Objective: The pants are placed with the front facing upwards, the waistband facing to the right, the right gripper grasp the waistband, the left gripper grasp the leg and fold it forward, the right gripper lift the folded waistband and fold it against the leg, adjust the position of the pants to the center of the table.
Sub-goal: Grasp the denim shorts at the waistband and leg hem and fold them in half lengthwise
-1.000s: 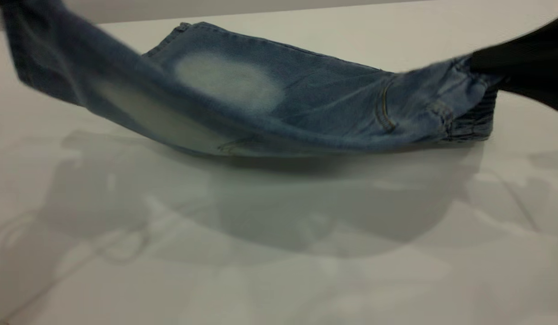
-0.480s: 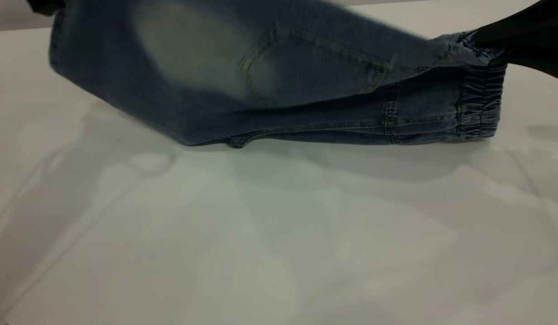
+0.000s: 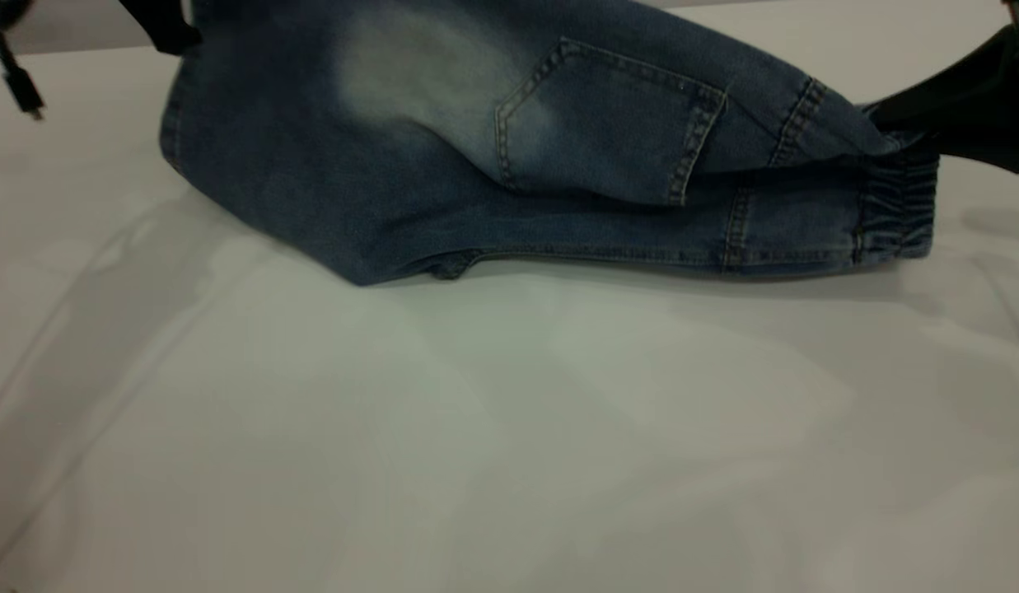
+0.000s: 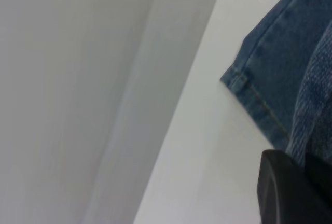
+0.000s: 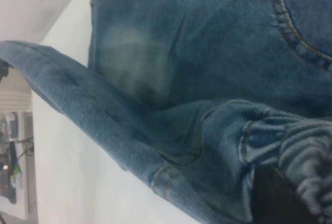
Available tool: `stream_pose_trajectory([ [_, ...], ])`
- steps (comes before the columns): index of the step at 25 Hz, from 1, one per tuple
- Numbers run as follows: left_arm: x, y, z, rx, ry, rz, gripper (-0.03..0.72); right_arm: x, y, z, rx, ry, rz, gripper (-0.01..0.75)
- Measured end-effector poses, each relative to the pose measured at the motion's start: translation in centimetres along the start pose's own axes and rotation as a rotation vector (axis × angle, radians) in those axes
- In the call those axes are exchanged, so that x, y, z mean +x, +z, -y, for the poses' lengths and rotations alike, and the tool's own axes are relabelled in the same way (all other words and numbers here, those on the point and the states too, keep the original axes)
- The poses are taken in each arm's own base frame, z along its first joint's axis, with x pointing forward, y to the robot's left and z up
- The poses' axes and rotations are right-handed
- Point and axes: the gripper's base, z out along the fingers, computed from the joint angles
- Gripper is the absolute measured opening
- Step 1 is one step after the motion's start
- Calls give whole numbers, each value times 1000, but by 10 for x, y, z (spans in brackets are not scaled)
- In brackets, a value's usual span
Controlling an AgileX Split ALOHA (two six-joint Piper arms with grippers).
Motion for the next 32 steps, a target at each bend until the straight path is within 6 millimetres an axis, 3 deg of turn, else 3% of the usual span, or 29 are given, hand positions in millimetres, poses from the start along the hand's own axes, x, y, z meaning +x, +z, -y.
stream_pose_trajectory([
  [5,9,16,13,44,16,-23,44,-4,0,-1,-2,-11,6,97],
  [14,8,27,12,37,36,5,44,-14,1,-7,-32,-2,24,397],
  [17,6,34,8,24,39,15,44,-12,0,-13,-99,7,12,453],
  [25,6,61,2,1,43,34,44,-2,0,-12,-85,62,-101,469],
  [32,14,90,14,20,35,46,48,5,-1,1,57,126,-170,469],
])
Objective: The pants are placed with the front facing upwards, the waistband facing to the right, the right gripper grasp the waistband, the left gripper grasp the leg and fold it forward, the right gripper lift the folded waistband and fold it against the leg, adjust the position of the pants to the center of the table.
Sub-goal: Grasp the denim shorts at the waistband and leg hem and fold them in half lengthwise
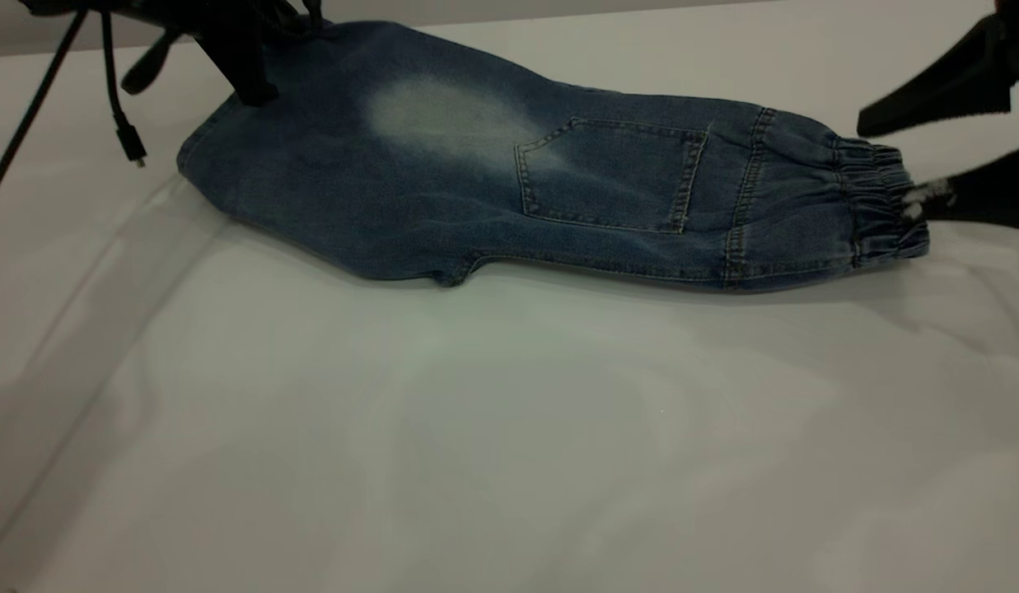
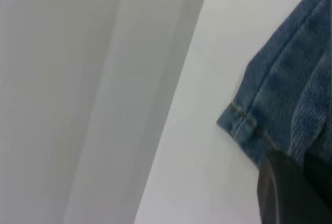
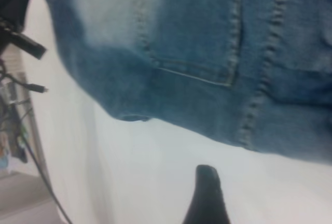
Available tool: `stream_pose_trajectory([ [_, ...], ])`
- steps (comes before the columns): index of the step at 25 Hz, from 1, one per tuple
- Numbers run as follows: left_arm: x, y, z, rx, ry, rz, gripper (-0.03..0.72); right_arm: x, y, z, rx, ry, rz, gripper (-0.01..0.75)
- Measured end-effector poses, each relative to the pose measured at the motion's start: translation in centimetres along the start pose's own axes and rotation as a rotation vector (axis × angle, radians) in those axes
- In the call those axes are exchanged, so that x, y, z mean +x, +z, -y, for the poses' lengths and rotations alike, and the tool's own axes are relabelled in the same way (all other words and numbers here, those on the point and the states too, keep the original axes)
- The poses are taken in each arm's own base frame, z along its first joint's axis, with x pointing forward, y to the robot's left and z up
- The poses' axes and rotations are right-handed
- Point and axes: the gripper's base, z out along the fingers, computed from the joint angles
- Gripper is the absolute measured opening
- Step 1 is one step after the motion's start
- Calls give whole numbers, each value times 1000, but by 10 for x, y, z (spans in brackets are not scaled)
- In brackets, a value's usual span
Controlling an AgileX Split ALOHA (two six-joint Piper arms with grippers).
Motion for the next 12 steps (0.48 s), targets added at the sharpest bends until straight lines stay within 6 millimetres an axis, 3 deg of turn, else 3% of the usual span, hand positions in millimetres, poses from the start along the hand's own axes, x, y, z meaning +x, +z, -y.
stream_pose_trajectory([
  [12,1,12,2,-8,-4,27,90,12,-1,3,34,96,-131,469],
])
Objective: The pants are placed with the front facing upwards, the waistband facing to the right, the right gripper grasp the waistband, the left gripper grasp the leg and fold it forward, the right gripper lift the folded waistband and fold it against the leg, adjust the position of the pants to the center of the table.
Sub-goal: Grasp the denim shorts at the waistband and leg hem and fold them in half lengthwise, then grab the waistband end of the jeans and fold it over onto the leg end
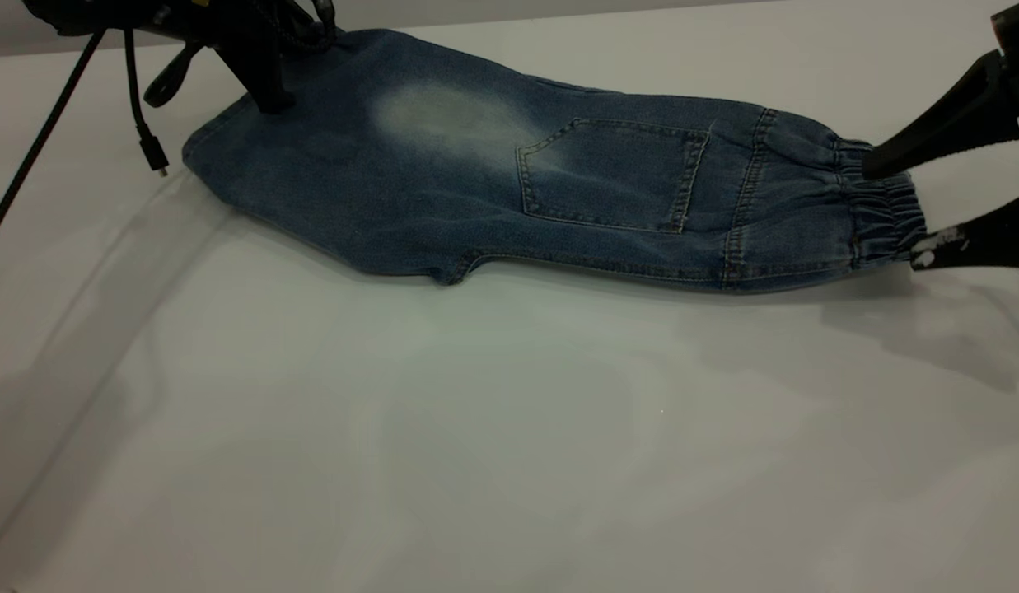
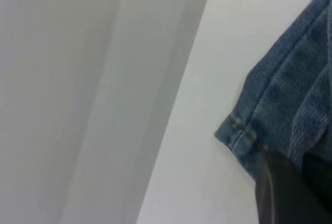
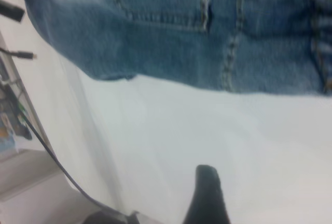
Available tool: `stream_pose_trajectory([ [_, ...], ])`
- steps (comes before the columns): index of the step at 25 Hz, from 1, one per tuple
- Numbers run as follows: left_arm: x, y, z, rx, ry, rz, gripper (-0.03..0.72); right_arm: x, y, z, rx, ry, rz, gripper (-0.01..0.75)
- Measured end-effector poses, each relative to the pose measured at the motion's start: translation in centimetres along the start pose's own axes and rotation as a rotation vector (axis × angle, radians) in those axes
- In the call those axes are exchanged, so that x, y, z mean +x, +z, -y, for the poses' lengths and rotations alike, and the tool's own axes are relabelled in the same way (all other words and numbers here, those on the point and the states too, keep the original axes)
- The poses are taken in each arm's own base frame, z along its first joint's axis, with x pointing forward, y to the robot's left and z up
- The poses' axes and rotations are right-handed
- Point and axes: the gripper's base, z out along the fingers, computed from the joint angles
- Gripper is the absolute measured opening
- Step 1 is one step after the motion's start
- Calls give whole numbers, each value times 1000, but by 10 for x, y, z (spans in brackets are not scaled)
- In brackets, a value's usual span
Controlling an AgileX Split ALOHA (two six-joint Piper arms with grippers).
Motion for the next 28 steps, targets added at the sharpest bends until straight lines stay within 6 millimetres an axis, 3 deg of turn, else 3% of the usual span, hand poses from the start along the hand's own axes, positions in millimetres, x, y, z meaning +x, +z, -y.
stream_pose_trajectory([
  [3,-3,0,-1,-12,-2,33,165,1,0,-1,-10,14,-10,469],
  [9,-7,-1,-5,-51,-84,66,407,2,0,-1,-13,26,-15,469],
  [12,-8,-2,-8,-67,-121,67,472,-1,2,2,41,41,24,469],
  [21,-26,-2,-3,-58,-147,101,489,-5,34,9,118,81,82,469],
  [24,-28,-1,-3,-55,-192,111,489,-9,38,19,152,135,125,469],
  [28,-32,-1,-1,-46,-260,124,489,-19,38,14,120,109,179,469],
])
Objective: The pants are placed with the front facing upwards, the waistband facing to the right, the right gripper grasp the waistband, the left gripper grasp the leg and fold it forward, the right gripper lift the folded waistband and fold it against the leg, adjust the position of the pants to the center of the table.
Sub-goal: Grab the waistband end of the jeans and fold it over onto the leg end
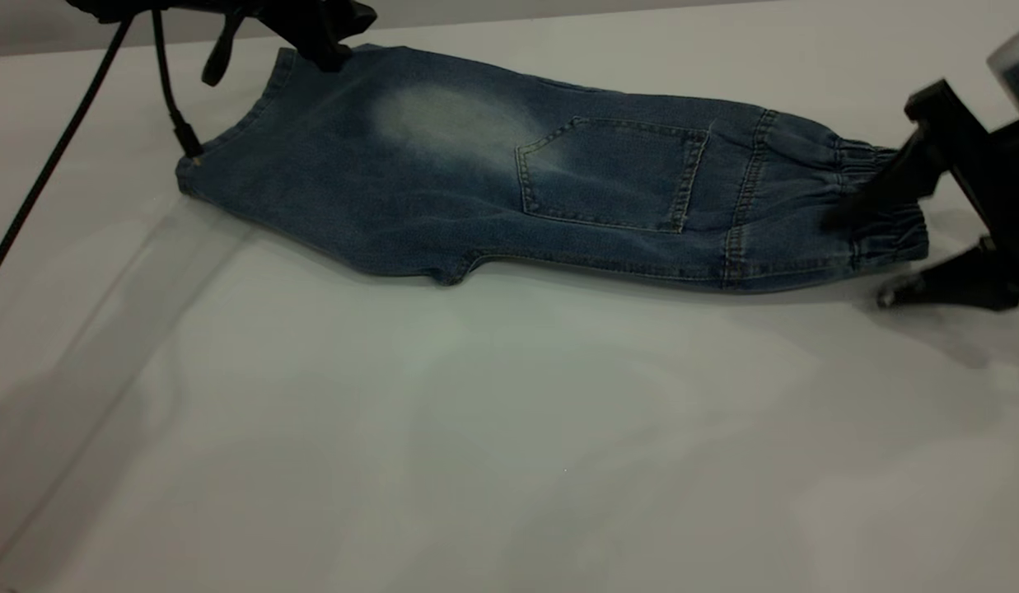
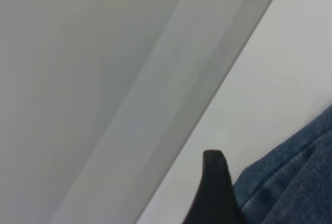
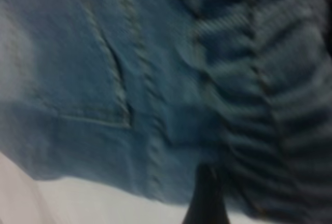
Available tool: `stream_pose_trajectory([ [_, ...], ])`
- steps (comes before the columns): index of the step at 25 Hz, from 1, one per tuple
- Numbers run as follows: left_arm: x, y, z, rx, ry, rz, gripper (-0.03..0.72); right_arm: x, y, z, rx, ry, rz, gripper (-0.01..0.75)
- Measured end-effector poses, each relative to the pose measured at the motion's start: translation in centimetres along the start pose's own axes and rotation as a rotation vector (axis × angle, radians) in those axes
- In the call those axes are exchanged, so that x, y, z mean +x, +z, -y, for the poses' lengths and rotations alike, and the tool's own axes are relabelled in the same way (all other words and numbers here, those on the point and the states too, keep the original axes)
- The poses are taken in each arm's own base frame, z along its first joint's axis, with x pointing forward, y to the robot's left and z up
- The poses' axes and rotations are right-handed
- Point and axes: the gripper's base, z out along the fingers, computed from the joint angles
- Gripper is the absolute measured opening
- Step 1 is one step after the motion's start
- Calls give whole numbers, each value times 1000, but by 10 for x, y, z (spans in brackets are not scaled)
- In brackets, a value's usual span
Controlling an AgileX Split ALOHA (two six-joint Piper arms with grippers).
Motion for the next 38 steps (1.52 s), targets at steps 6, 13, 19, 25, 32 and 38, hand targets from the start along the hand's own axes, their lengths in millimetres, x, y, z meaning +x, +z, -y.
stream_pose_trajectory([
  [6,0,0,0,1,-16,-2,489,-12,-1,-8,-22,1,44,469],
  [13,1,0,0,1,-25,-12,484,-16,6,-1,-15,100,83,421],
  [19,14,-2,12,45,-90,-92,469,-16,6,-3,-44,39,82,112],
  [25,8,-2,39,138,-103,-103,467,-21,4,-20,-165,-35,53,70],
  [32,6,-6,68,265,-155,-115,463,-24,-5,-45,-313,-106,25,70],
  [38,10,-11,89,378,-115,-103,447,-22,-24,-68,-405,-210,38,70],
])
